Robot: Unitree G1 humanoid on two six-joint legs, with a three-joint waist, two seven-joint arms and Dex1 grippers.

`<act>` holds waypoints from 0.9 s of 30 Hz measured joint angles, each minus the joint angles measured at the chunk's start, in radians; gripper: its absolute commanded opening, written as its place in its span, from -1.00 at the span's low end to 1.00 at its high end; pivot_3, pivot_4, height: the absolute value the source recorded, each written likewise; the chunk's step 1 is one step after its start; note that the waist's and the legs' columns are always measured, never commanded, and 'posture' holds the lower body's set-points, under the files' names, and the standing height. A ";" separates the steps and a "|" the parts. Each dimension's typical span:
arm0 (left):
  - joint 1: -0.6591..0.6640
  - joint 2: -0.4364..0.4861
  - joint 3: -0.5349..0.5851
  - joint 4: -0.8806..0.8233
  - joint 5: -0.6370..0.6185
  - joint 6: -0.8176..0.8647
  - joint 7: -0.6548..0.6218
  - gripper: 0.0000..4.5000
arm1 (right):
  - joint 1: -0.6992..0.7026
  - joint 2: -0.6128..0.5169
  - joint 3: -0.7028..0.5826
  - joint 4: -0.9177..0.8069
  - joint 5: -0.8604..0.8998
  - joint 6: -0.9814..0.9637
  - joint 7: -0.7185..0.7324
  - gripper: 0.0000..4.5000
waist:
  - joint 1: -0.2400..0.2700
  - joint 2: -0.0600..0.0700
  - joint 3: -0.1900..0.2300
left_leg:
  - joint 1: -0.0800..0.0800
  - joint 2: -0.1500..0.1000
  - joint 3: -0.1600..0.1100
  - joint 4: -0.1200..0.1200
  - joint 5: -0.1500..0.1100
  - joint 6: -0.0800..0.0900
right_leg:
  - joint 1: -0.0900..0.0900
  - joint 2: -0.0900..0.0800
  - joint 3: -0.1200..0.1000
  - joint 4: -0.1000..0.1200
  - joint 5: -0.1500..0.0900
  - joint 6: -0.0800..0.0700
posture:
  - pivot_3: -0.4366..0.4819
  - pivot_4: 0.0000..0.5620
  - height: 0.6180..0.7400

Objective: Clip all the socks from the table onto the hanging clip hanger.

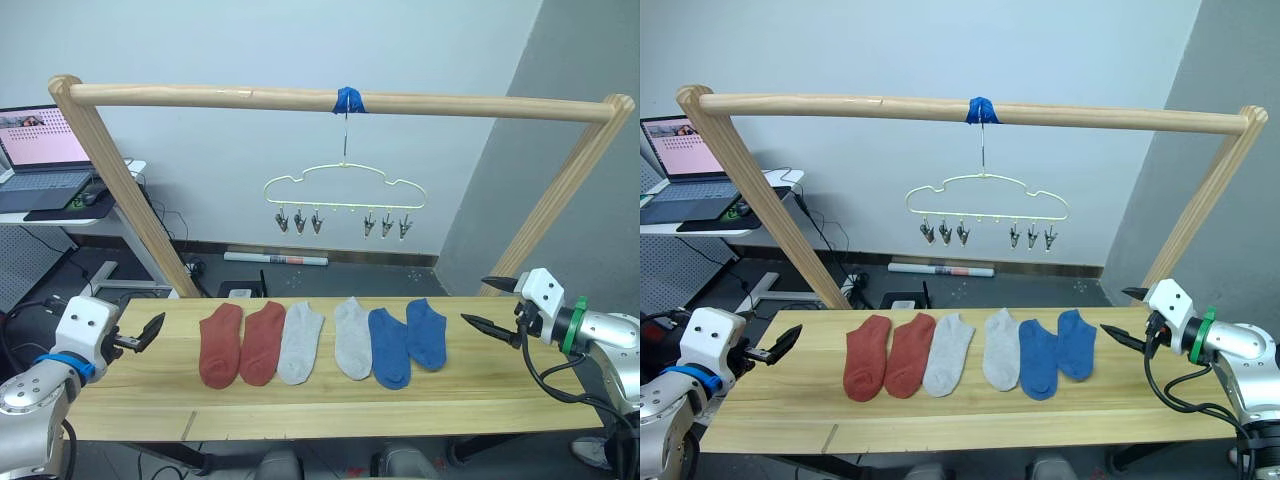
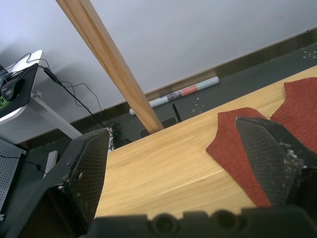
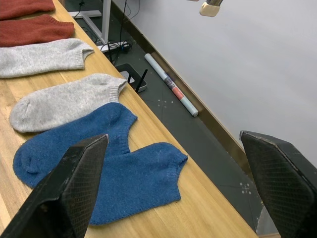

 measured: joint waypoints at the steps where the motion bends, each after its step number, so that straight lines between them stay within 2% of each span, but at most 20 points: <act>1: 0.000 0.000 0.000 0.000 0.000 0.000 0.000 1.00 | 0.000 0.000 0.000 0.000 0.000 0.000 0.000 0.98 | 0.000 0.000 0.000 | 0.000 0.000 0.000 0.000 0.000 0.000 | 0.000 0.000 0.000 0.000 0.000 0.000 | -0.01 -0.98 1.00; 9: 0.033 0.011 0.000 0.005 0.008 -0.046 -0.048 1.00 | 0.009 0.000 -0.001 -0.036 0.000 0.029 -0.003 0.98 | 0.000 0.000 0.000 | 0.000 0.000 0.000 0.000 0.000 0.000 | -0.001 0.000 0.000 0.000 0.000 0.000 | -0.01 -0.96 1.00; 19: 0.003 0.006 0.032 0.029 -0.021 -0.140 -0.056 1.00 | 0.050 -0.005 -0.012 -0.085 0.000 0.055 -0.020 0.98 | 0.000 0.001 0.001 | 0.000 0.000 0.000 0.000 0.000 0.000 | -0.001 0.000 0.000 0.000 0.000 0.000 | -0.06 -0.90 1.00; 23: -0.013 -0.003 0.033 0.038 -0.018 -0.156 -0.032 1.00 | 0.076 -0.010 -0.032 -0.094 0.000 0.057 -0.025 0.98 | 0.000 0.002 0.005 | 0.000 0.000 0.000 0.000 0.000 0.000 | -0.001 0.000 0.001 0.000 0.000 0.000 | -0.11 -0.80 1.00; 26: -0.021 -0.042 0.022 0.010 -0.024 -0.140 -0.018 1.00 | 0.092 -0.010 -0.041 -0.124 0.007 0.070 -0.028 0.98 | -0.001 0.005 0.013 | 0.000 0.000 0.001 0.000 0.000 0.000 | -0.001 0.000 0.002 0.000 0.000 0.000 | -0.14 -0.73 1.00; 27: -0.031 -0.065 0.008 -0.017 -0.029 -0.120 -0.013 1.00 | 0.097 -0.010 -0.042 -0.145 0.010 0.082 -0.030 0.98 | -0.001 0.006 0.016 | 0.000 0.000 0.001 0.000 0.000 0.000 | -0.001 0.000 0.002 0.000 0.000 0.000 | -0.18 -0.65 1.00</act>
